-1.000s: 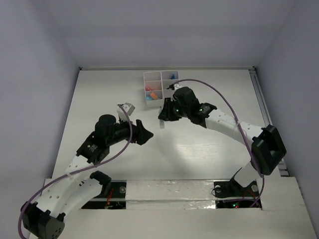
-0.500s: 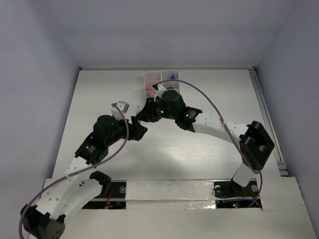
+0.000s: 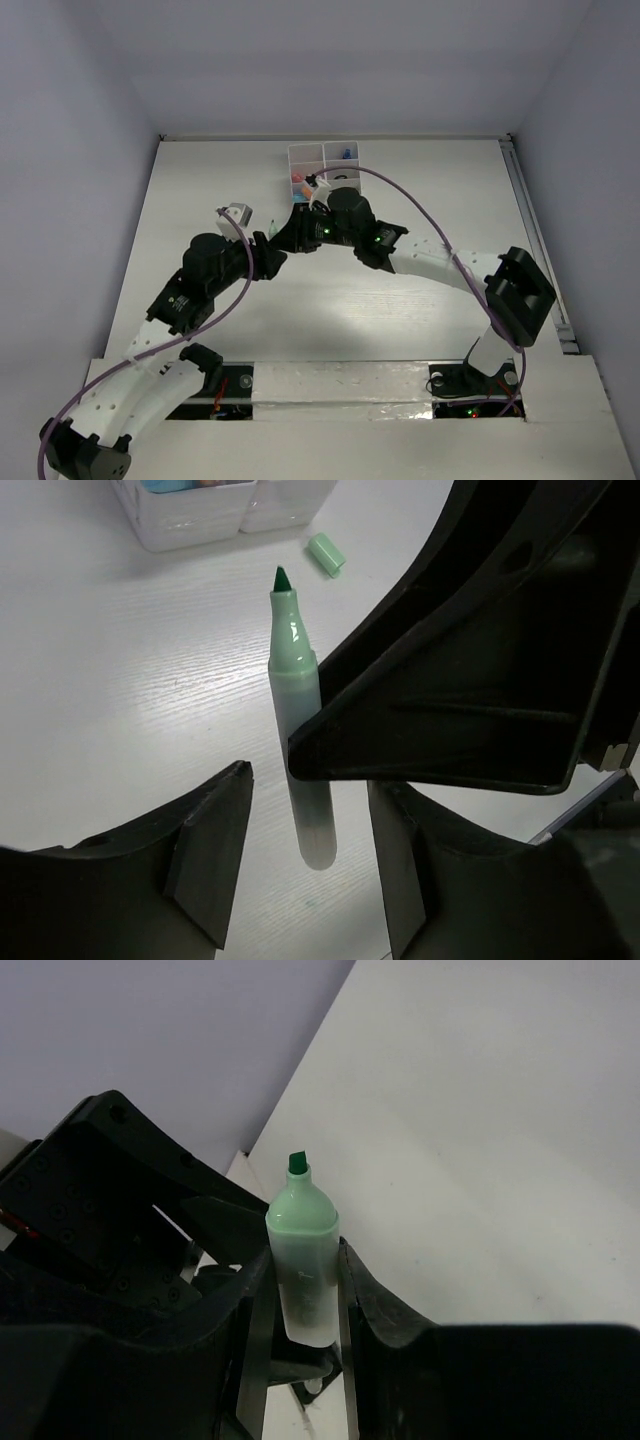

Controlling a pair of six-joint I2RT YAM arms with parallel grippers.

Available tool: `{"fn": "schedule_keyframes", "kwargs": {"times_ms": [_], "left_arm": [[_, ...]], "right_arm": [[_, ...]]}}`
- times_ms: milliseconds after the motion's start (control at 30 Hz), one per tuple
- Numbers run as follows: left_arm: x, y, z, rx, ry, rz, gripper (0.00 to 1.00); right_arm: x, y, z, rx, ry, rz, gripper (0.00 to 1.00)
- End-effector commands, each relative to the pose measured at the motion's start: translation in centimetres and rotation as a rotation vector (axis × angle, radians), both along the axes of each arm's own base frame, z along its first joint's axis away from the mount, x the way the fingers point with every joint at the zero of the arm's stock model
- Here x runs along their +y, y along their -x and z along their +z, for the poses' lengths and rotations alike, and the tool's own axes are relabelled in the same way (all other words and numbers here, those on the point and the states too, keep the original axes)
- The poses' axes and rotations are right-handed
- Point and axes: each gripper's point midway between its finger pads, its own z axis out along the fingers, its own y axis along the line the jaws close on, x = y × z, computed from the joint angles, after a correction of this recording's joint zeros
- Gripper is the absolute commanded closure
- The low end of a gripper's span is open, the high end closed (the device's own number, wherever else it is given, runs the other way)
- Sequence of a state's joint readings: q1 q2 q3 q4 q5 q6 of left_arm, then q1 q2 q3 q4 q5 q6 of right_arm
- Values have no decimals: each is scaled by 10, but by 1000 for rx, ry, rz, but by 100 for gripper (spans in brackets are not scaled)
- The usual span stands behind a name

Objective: Sort the stationery into containers
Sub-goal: Pick up the pen from the center of the board.

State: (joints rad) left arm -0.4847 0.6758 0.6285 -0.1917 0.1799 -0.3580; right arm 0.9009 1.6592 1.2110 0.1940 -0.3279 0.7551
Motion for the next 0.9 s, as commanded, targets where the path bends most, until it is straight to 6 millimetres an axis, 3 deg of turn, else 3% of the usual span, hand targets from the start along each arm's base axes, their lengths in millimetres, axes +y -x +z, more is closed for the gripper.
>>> {"fn": "schedule_keyframes", "kwargs": {"times_ms": [0,167,333,433,533,600,733,800,867], "left_arm": [[1,-4,21,-61,35,7,54],[-4,-1,21,-61,44,-29,71],[-6,0,20,-55,44,-38,72],[-5,1,23,-67,45,-39,97],[-4,1,25,-76,49,-33,100],[-5,2,26,-79,53,-39,100],[-7,3,25,-72,51,-56,100],[-7,3,25,-72,51,-58,100],[-8,3,24,-72,49,-62,100]], "right_arm": [[8,17,36,-33,-110,66,100],[13,20,37,-11,-138,92,100],[14,20,45,-26,-165,93,100],[12,20,45,-31,-163,88,100],[9,18,45,-43,-148,66,100],[3,18,44,-44,-151,44,94],[-22,7,42,-36,-168,8,67],[-43,-4,43,-57,-157,-27,57],[-65,-21,37,-65,-120,-89,54]]}}
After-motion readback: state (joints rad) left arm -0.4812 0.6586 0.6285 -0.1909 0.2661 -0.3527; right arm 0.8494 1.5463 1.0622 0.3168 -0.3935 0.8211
